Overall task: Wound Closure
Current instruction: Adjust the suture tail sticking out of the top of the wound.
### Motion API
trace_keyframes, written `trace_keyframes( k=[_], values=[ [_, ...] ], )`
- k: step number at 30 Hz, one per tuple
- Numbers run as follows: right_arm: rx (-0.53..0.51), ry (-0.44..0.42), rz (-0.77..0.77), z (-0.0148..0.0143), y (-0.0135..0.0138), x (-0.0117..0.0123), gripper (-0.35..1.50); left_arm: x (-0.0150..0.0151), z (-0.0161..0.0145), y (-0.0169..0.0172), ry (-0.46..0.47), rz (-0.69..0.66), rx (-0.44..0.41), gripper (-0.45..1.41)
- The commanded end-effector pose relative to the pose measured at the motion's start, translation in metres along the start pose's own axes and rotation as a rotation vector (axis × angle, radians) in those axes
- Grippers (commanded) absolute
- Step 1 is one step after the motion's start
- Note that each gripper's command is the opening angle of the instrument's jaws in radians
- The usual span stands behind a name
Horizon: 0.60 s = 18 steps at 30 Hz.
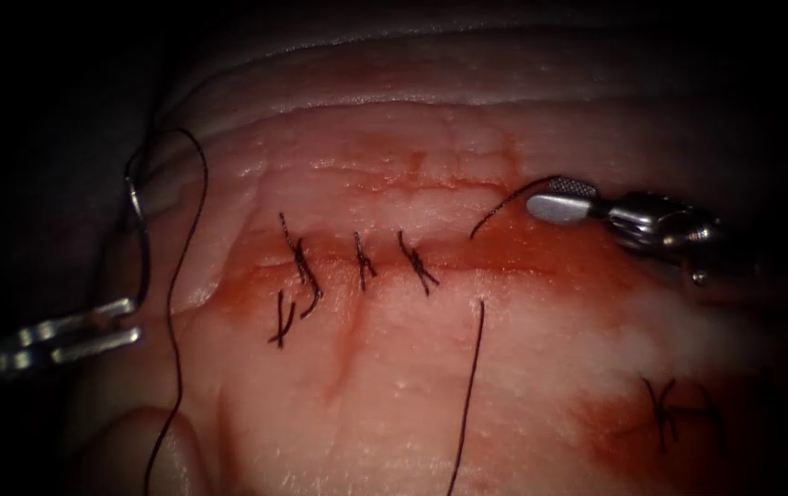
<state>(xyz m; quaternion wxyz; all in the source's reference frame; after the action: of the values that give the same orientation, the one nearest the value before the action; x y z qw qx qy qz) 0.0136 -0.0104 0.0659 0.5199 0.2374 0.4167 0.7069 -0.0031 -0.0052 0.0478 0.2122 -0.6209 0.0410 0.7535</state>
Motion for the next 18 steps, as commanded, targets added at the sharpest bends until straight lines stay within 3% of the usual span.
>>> trace_keyframes(
  k=[1,18],
  values=[
    [0.007,-0.003,0.018,0.0011,0.0001,-0.0005,0.69,-0.0005,0.0005,0.0003,0.001,0.0,-0.002,-0.45],
    [0.061,-0.018,0.103,0.003,-0.0005,-0.0004,0.69,-0.0005,0.0005,0.0003,0.001,-0.001,-0.003,-0.45]
  ],
)
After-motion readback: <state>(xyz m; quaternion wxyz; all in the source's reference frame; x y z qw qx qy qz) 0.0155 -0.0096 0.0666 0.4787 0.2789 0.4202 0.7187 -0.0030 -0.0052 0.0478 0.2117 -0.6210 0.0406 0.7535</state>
